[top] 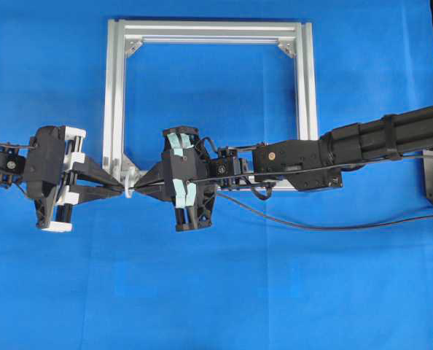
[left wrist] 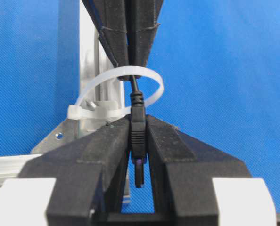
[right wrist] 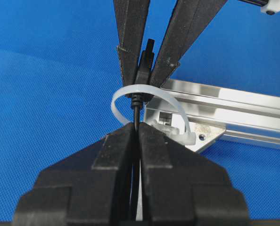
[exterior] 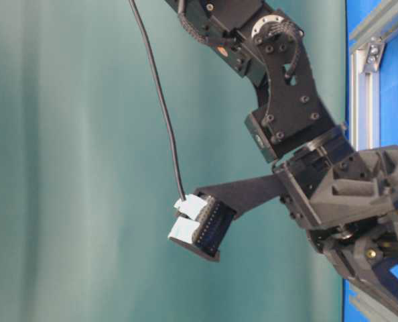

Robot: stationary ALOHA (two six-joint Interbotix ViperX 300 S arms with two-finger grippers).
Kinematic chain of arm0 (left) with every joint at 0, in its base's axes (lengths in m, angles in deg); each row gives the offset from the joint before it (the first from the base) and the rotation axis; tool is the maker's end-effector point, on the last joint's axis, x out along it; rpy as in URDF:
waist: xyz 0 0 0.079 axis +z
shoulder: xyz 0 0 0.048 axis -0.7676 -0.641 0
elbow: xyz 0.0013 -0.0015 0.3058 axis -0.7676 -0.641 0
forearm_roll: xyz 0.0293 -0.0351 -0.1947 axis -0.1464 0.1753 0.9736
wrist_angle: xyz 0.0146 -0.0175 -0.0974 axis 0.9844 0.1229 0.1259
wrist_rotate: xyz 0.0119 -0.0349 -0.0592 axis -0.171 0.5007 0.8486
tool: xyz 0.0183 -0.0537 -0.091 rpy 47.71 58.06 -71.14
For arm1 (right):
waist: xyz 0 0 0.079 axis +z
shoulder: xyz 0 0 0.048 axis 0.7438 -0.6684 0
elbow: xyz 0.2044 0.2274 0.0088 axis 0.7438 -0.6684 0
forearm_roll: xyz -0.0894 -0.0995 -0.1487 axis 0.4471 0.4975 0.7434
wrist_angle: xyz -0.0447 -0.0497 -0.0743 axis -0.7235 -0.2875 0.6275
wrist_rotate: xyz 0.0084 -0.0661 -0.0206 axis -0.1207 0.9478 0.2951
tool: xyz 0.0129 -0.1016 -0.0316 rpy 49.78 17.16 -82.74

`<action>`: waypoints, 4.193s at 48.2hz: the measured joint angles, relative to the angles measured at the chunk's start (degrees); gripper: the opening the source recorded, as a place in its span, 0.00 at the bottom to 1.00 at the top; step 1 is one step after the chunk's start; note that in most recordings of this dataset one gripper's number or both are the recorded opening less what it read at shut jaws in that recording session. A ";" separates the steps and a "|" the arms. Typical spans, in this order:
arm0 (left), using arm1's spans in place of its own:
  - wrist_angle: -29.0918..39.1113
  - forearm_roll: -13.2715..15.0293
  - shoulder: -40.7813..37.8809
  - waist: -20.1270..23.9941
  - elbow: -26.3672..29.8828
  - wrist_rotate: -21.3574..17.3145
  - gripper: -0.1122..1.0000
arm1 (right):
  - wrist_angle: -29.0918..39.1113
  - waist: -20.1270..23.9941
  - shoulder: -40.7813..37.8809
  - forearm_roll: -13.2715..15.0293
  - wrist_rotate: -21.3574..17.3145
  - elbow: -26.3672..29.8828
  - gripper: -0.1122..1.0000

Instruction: Insert the wire through the string loop located on the left side.

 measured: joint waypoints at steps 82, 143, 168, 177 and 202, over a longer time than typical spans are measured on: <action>34.37 -0.09 37.79 0.09 -6.42 1.58 0.17 | 1.32 -0.44 0.00 -1.05 -0.35 -0.79 0.96; 43.95 -0.09 45.88 0.00 -6.50 4.75 0.51 | 1.32 -0.44 0.00 -1.05 -0.35 -0.79 0.96; 43.86 -0.09 46.05 2.37 -6.42 4.75 0.68 | 1.41 -0.53 0.09 -1.05 -0.35 -0.79 0.96; 42.71 -0.09 47.55 2.46 -6.42 4.83 0.68 | 3.52 -0.53 3.78 -0.97 -0.26 -0.79 0.96; 37.97 -0.18 55.11 2.46 -5.71 4.13 0.68 | 9.14 -0.62 13.89 -0.97 -0.26 -0.79 0.96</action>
